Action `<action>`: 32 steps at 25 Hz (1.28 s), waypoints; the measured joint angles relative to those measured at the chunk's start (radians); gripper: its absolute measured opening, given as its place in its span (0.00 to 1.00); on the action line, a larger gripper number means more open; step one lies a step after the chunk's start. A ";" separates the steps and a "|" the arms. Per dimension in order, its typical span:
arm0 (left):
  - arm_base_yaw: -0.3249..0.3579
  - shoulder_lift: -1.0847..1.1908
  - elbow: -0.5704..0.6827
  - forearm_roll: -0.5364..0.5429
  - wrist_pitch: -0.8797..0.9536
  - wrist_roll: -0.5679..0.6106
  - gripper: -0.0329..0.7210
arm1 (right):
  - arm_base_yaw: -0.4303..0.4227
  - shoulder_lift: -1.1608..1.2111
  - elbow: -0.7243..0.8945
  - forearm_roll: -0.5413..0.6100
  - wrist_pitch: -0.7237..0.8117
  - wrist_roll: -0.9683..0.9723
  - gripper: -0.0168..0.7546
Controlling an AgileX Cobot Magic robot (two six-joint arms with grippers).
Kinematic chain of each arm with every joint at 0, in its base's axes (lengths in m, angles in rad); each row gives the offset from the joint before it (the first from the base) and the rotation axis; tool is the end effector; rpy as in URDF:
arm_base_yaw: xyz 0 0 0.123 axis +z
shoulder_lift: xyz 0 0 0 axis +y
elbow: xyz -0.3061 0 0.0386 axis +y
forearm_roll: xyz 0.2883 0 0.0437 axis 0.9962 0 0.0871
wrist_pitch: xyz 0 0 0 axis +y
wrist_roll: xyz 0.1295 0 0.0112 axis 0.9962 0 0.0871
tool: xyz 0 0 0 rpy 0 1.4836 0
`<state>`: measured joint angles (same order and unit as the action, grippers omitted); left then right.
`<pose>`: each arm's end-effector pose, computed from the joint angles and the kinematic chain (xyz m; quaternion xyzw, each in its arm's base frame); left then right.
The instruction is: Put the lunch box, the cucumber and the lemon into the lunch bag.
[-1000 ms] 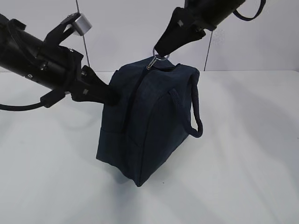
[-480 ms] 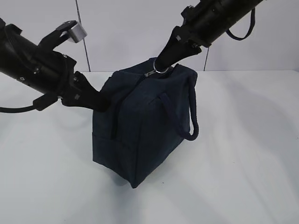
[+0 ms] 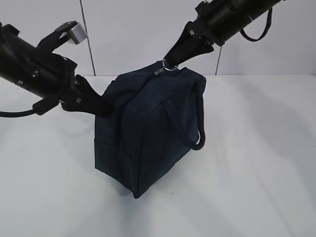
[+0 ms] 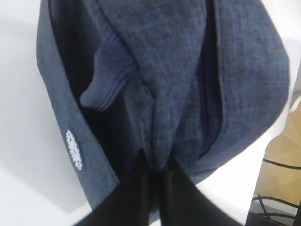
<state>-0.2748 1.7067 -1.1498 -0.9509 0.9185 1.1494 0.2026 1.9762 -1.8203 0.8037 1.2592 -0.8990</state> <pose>0.3532 -0.1870 0.2165 0.3942 0.8294 -0.3168 0.2376 0.4538 0.1842 0.2991 -0.4151 0.8171 0.3230 0.2359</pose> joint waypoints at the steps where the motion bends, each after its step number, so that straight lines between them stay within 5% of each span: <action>1: 0.000 0.000 0.000 -0.002 0.000 0.000 0.04 | 0.000 0.000 0.000 0.001 0.000 -0.001 0.03; 32: 0.005 0.009 0.000 -0.131 -0.024 0.081 0.05 | 0.061 0.055 -0.002 -0.077 -0.034 -0.005 0.03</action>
<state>-0.2700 1.7155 -1.1498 -1.0823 0.8945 1.2307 0.2640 2.0315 -1.8218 0.7264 1.2256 -0.9037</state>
